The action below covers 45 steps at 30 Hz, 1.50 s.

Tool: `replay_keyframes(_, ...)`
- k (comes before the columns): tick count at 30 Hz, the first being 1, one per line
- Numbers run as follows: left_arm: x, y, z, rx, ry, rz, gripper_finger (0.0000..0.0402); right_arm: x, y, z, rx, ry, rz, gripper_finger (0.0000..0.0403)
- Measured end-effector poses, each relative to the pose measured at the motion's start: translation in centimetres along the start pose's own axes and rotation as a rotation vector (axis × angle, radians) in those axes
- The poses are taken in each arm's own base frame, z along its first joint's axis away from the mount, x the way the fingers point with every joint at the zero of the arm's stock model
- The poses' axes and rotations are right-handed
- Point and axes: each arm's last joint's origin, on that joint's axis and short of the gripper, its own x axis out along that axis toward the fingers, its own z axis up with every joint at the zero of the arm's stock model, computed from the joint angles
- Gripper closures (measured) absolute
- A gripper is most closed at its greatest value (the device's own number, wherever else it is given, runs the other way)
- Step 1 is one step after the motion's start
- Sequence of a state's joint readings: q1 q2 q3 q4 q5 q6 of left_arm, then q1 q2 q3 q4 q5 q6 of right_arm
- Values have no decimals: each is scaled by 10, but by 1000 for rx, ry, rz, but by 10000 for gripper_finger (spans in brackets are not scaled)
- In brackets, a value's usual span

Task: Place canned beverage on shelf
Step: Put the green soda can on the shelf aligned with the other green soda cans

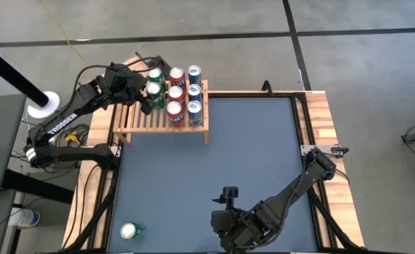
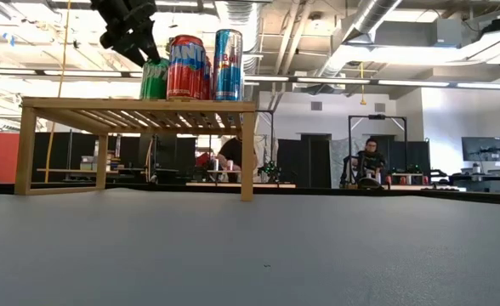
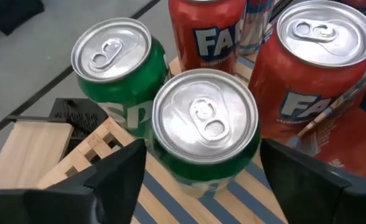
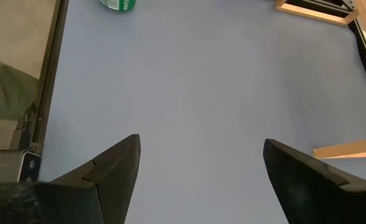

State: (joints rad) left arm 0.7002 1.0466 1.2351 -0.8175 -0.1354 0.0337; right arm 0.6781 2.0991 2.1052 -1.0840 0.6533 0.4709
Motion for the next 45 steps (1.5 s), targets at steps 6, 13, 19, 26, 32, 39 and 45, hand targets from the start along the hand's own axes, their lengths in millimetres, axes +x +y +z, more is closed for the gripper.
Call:
replay_keyframes(6, -8, 1, 1, 9, -41, 9, 58, 0, 0, 0, -1, 0, -1, 74)
replay_keyframes(13, -28, 4, -1, -10, -112, 13, 50, 2, -2, 1, 0, 2, -4, 74)
replay_keyframes(19, -55, 6, -6, -48, -193, -54, 50, 4, -4, 2, 3, 3, -9, 74)
replay_keyframes(26, -92, -11, -15, 38, -307, -613, 50, 7, -9, 4, 14, 4, -17, 74)
replay_keyframes(32, -106, -38, -34, 98, -242, -1060, 60, 10, -12, 7, 33, -6, -18, 74)
replay_keyframes(39, -99, -80, -79, 105, -108, -1348, 79, 10, -12, 8, 35, -8, -18, 74)
replay_keyframes(45, -111, -128, -105, 173, -96, -1587, 81, 13, -16, 9, 48, -5, -25, 74)
